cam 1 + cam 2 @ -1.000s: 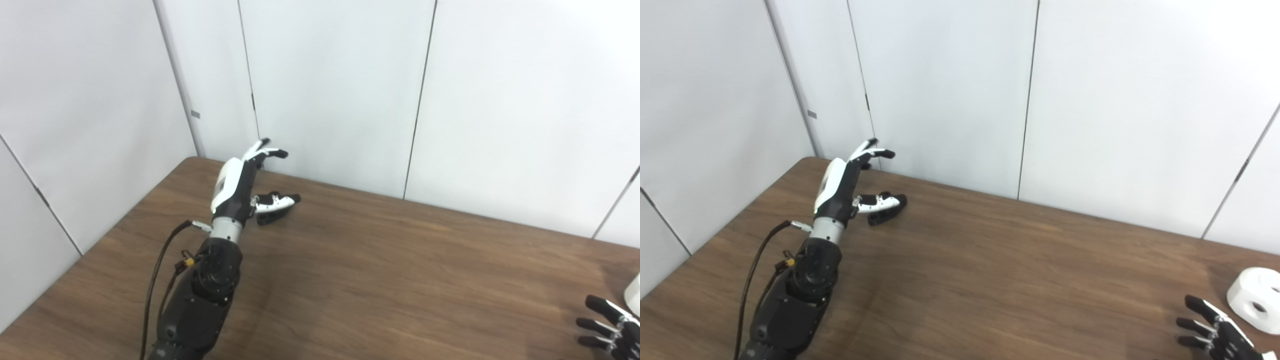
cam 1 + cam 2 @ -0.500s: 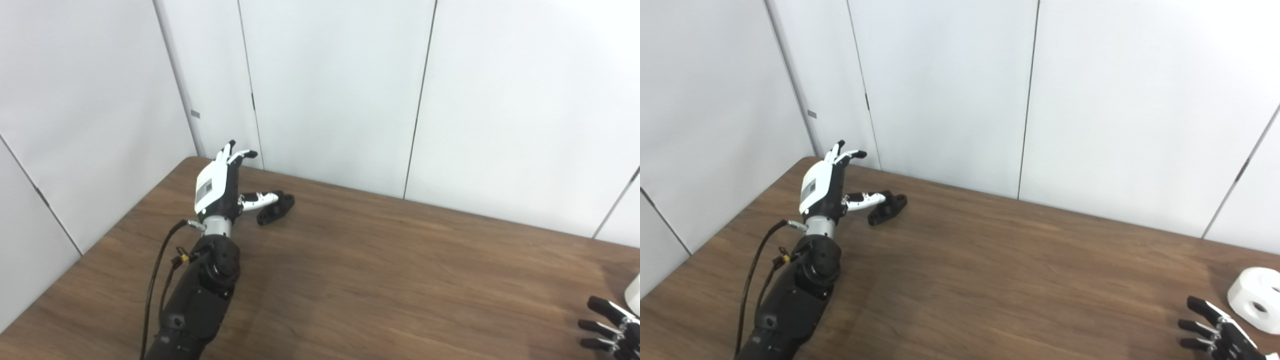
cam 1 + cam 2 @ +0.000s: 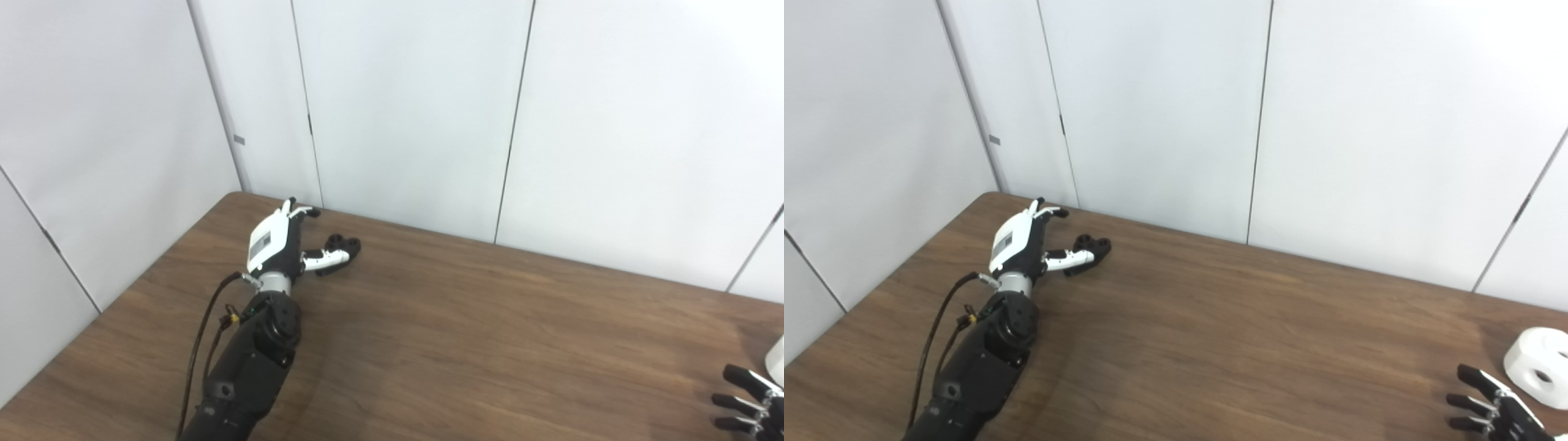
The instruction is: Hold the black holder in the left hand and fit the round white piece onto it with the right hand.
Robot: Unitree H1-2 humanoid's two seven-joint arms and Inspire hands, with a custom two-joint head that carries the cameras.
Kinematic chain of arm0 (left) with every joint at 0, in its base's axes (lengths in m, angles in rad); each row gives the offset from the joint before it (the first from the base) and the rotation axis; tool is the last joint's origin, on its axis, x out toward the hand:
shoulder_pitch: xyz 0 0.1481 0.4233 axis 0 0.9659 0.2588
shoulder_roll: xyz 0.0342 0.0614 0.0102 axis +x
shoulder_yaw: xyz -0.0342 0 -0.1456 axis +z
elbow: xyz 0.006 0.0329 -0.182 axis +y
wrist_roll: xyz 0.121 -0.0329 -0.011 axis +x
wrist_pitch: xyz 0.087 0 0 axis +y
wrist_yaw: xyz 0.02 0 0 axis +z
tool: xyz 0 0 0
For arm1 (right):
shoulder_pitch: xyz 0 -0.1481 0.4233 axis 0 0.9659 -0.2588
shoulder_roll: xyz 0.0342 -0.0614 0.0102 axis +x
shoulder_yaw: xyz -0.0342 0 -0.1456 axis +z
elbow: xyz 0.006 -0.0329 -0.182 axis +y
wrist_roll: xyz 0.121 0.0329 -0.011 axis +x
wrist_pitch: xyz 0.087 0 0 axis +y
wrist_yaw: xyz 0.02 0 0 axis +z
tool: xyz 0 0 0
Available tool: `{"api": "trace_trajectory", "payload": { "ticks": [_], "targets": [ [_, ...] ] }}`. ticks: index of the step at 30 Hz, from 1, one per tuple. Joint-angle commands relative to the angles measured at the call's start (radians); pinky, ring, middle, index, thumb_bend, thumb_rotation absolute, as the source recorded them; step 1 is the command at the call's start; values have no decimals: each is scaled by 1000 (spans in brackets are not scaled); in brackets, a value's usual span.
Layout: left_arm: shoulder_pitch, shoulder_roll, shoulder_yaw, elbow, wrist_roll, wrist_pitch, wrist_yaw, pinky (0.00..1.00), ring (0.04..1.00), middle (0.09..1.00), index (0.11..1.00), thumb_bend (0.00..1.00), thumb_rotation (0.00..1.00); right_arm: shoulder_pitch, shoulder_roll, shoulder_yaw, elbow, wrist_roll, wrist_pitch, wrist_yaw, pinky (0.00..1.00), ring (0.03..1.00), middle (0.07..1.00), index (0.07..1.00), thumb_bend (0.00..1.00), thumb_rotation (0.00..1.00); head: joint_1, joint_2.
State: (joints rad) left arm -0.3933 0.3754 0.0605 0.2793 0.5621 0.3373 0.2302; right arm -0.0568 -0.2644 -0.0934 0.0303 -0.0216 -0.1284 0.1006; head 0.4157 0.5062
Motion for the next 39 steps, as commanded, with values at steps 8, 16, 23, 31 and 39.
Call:
{"api": "trace_trajectory", "payload": {
  "ticks": [8,16,23,31,39],
  "targets": [
    [-61,39,-25,54,24,13,31,1000,1000,1000,782,1000,409,-13,-24,-18,-38,4,-15,-5,587,725,831,785,765,155,-6,6],
    [-63,41,-47,96,33,36,57,1000,1000,1000,782,1000,374,-3,-26,-24,-60,2,-3,-3,583,717,825,784,767,157,-7,13],
    [-63,42,-56,132,24,35,80,1000,1000,1000,781,1000,375,4,-31,-27,-65,4,-3,3,581,717,828,787,768,173,-8,18],
    [-70,38,-58,169,10,24,86,1000,1000,1000,772,1000,370,8,-36,-22,-68,-1,-11,2,567,700,827,783,750,154,-8,24],
    [-92,13,-36,220,-77,-29,71,1000,1000,1000,703,978,336,19,-36,-22,-86,-3,0,-1,560,700,829,784,741,158,-24,34]
  ]
}}
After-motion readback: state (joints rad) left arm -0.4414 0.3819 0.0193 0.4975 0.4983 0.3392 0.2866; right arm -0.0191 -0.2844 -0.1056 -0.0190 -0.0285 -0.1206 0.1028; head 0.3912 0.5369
